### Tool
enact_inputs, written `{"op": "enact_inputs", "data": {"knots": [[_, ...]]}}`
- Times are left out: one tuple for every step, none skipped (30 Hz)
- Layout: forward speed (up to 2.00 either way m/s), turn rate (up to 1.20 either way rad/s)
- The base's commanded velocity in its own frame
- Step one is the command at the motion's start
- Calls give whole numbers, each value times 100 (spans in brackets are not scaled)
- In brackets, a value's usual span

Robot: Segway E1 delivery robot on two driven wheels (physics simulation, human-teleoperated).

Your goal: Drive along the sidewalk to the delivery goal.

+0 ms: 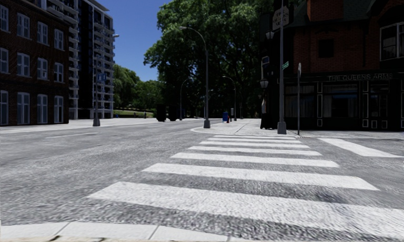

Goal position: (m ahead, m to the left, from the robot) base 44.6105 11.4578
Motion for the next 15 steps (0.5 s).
{"op": "enact_inputs", "data": {"knots": [[200, -43], [200, -43], [200, -43], [200, -43], [200, -43], [200, -43], [200, -43], [200, -43], [200, -43], [200, -43], [193, -43], [183, -43], [170, -43], [162, -43], [162, -43]]}}
